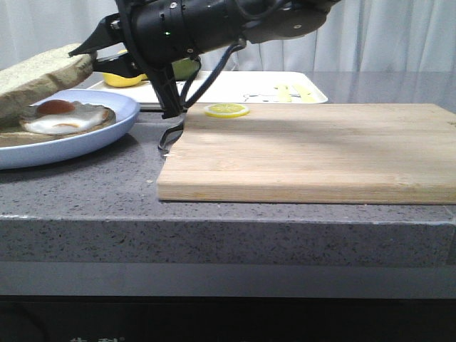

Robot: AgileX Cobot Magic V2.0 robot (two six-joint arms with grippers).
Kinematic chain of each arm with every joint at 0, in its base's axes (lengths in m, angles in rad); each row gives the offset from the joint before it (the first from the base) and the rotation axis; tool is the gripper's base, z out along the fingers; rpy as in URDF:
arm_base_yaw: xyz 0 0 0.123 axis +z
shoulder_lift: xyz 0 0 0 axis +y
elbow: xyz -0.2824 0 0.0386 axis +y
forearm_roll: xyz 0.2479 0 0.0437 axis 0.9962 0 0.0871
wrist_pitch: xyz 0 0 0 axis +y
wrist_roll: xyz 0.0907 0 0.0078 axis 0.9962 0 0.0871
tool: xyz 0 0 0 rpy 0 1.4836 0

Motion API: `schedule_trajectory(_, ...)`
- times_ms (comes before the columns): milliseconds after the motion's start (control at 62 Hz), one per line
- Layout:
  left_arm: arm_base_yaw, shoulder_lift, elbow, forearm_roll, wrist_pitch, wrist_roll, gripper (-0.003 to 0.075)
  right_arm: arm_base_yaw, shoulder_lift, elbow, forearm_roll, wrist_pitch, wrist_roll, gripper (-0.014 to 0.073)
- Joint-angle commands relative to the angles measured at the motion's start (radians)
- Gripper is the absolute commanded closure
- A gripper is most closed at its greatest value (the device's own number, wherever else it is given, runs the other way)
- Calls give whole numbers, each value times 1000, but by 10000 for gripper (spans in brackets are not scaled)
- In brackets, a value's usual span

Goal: Place bread and move sandwich to tray
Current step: 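Lay the bread on top of the egg and open the right gripper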

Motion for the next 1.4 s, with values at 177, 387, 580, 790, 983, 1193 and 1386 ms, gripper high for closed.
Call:
schedule_trajectory(177,1,11,-30,-1,-80,-2,303,-7,-60,-34,-69,87,-8,622)
schedule_trajectory(387,1,11,-30,-1,-80,-2,303,-7,-60,-34,-38,68,-8,585)
schedule_trajectory(580,1,11,-30,-1,-80,-2,303,-9,-60,-34,-31,54,-8,363)
schedule_trajectory(790,1,11,-30,-1,-80,-2,303,-31,-61,-34,-63,45,-8,118)
schedule_trajectory(983,1,11,-30,-1,-80,-2,303,-76,-100,-34,-202,55,-8,84)
schedule_trajectory(1193,1,11,-30,-1,-80,-2,303,-149,-193,-34,-534,145,73,84)
schedule_trajectory(1386,1,11,-30,-1,-80,-2,303,-190,-329,-34,-865,170,192,84)
